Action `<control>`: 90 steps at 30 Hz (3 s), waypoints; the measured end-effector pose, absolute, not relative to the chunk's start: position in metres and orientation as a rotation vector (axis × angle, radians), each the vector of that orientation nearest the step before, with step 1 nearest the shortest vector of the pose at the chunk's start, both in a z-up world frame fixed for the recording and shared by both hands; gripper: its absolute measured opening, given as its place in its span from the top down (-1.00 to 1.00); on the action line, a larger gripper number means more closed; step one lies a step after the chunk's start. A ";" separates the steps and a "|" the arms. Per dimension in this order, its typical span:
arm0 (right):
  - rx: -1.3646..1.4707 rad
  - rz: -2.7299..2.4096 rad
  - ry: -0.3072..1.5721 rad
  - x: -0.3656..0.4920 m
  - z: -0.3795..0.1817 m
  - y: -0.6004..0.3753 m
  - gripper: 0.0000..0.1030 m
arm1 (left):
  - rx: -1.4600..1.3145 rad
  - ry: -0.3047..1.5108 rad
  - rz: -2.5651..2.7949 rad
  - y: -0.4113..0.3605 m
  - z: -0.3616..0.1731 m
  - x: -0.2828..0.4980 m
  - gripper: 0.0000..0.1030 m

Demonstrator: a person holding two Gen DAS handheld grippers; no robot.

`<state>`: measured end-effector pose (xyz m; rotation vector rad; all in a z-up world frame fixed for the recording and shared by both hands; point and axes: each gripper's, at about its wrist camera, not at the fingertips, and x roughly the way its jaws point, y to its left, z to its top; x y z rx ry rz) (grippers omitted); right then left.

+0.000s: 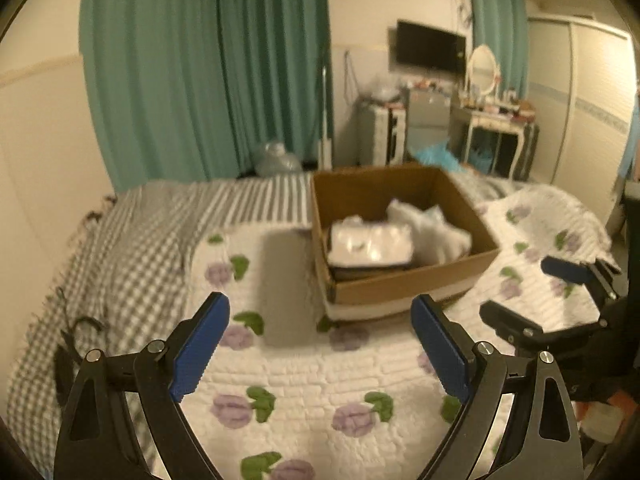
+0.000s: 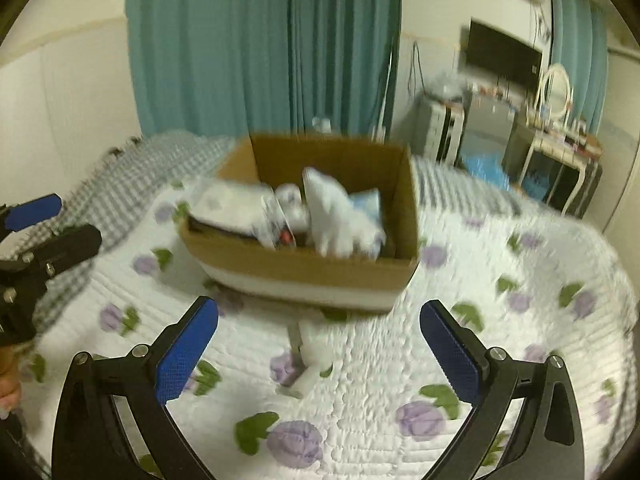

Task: Organize soft objects
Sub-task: 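Lower the right gripper and grasp the white foam piece on the quilt, then carry the white foam piece over the box and release it inside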

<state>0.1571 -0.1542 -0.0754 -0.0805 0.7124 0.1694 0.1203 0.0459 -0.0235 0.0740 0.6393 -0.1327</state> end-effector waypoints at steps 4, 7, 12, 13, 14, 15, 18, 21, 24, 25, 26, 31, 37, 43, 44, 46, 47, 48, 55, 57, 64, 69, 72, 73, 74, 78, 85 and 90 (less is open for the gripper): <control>-0.049 0.167 0.790 0.177 -0.123 -0.161 -0.97 | 0.067 0.712 -0.115 0.042 -0.070 0.146 -0.81; -0.038 0.165 0.852 0.193 -0.156 -0.162 -0.90 | 0.061 0.785 -0.128 0.043 -0.102 0.160 -0.81; -0.050 0.155 0.901 0.206 -0.182 -0.159 -0.56 | 0.066 0.819 -0.139 0.042 -0.140 0.168 -0.81; -0.045 0.157 0.904 0.207 -0.185 -0.159 -0.50 | 0.080 0.820 -0.132 0.041 -0.144 0.169 -0.81; -0.047 0.152 0.908 0.208 -0.188 -0.158 -0.42 | 0.088 0.821 -0.129 0.041 -0.147 0.168 -0.81; -0.053 0.147 0.910 0.208 -0.191 -0.156 -0.31 | 0.098 0.821 -0.123 0.040 -0.150 0.168 -0.81; -0.074 0.149 0.921 0.208 -0.196 -0.153 -0.05 | 0.096 0.824 -0.116 0.042 -0.156 0.168 -0.81; -0.080 0.141 0.932 0.208 -0.200 -0.153 0.24 | 0.074 0.829 -0.106 0.045 -0.157 0.168 -0.81; -0.078 0.152 0.927 0.206 -0.200 -0.152 0.37 | 0.053 0.825 -0.118 0.049 -0.156 0.166 -0.81; -0.087 0.147 0.918 0.204 -0.200 -0.149 0.38 | 0.053 0.823 -0.116 0.048 -0.156 0.166 -0.81; -0.090 0.148 0.912 0.202 -0.199 -0.148 0.38 | 0.056 0.821 -0.114 0.048 -0.156 0.164 -0.81; -0.055 0.152 0.883 0.184 -0.195 -0.150 0.40 | 0.089 0.812 -0.103 0.041 -0.152 0.155 -0.81; -0.042 0.160 0.802 0.154 -0.167 -0.152 0.41 | 0.106 0.747 -0.084 0.033 -0.131 0.130 -0.81; -0.054 0.175 0.701 0.146 -0.119 -0.139 0.43 | 0.123 0.665 -0.094 0.025 -0.091 0.110 -0.81; -0.056 0.179 0.686 0.142 -0.110 -0.140 0.43 | 0.127 0.652 -0.092 0.025 -0.086 0.108 -0.81; -0.065 0.187 0.657 0.138 -0.093 -0.139 0.43 | 0.128 0.621 -0.088 0.024 -0.070 0.107 -0.81; -0.065 0.193 0.644 0.138 -0.084 -0.138 0.43 | 0.125 0.608 -0.088 0.025 -0.062 0.106 -0.81; -0.062 0.201 0.628 0.138 -0.074 -0.137 0.43 | 0.122 0.592 -0.090 0.024 -0.052 0.105 -0.81; -0.060 0.228 0.539 0.155 -0.011 -0.139 0.43 | 0.101 0.507 -0.070 0.024 -0.004 0.116 -0.81; -0.060 0.234 0.519 0.169 0.006 -0.141 0.43 | 0.087 0.486 -0.063 0.021 0.009 0.125 -0.81; -0.068 0.234 0.507 0.233 0.026 -0.145 0.43 | 0.103 0.437 -0.044 0.011 0.026 0.179 -0.81; -0.074 0.242 0.559 0.292 0.005 -0.143 0.43 | 0.090 0.455 -0.039 0.005 0.013 0.227 -0.81; -0.055 0.237 0.599 0.327 -0.021 -0.147 0.43 | 0.114 0.469 -0.041 0.000 -0.002 0.249 -0.81; -0.043 0.240 0.611 0.336 -0.029 -0.149 0.43 | 0.126 0.473 -0.041 -0.003 -0.007 0.256 -0.81; -0.033 0.240 0.621 0.343 -0.036 -0.152 0.43 | 0.132 0.477 -0.041 -0.004 -0.011 0.260 -0.81; 0.012 0.238 0.658 0.367 -0.056 -0.162 0.37 | 0.140 0.504 -0.035 -0.005 -0.026 0.276 -0.81; 0.049 0.186 0.622 0.357 -0.040 -0.182 -0.42 | 0.132 0.519 -0.016 -0.005 -0.025 0.272 -0.81; 0.021 0.153 0.556 0.310 0.013 -0.193 -0.42 | 0.124 0.455 -0.016 -0.007 0.020 0.232 -0.81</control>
